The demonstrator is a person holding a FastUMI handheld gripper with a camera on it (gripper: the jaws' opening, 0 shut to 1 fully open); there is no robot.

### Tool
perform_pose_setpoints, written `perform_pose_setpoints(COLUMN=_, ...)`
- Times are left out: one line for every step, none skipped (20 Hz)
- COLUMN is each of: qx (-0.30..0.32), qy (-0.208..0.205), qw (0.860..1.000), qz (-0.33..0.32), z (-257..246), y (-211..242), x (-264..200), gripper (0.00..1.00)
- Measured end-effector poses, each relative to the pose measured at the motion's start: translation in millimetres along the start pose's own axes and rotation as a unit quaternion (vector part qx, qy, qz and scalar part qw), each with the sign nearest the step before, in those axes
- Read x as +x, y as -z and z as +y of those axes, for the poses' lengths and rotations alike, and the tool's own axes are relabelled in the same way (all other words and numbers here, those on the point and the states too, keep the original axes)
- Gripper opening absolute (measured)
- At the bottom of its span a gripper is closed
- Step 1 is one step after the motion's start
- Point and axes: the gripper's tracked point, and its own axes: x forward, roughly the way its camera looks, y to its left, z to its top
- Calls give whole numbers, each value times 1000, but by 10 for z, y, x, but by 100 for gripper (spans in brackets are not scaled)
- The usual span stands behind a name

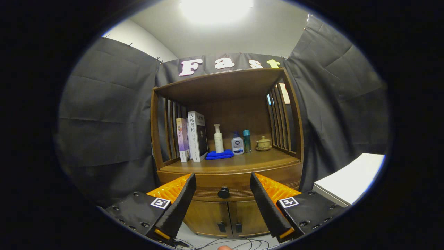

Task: Pull open the drawer, take out the items inside it, and place them on the countertop above the cabinet.

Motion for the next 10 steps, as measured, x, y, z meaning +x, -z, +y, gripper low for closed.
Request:
perform_pose_setpoints(qx=-1, qy=-3, qw=1000, qz=1, z=8, y=17, x=12, gripper=98)
perform_pose_setpoints(qx=-2, qy=-5, qw=1000, qz=1, z=17, y=20, x=28, gripper=98)
perform_pose_setpoints(qx=-2, qy=-8, qw=1000, qz=1, z=31, y=35, x=52, gripper=98)
perform_pose_setpoints(qx=-3, qy=-10, qw=1000, qz=2, z=44, y=54, x=82, gripper=98)
perform_pose_setpoints(qx=-3, qy=-10, qw=1000, qz=4, z=70, y=81, x=141, gripper=98)
perform_pose_setpoints(qx=-4, qy=-12, qw=1000, qz=9, z=94, y=109, x=238, gripper=98)
perform_pose_setpoints(qx=-5, qy=-14, qw=1000, qz=14, z=106, y=168, x=371, gripper=98)
perform_pose_setpoints(qx=-10, qy=-13, qw=1000, qz=21, z=105, y=228, x=466, gripper=98)
perform_pose_setpoints(qx=-19, qy=-12, qw=999, qz=25, z=99, y=284, x=536, gripper=98)
perform_pose_setpoints(qx=-31, qy=-8, qw=999, qz=32, z=79, y=342, x=610, gripper=98)
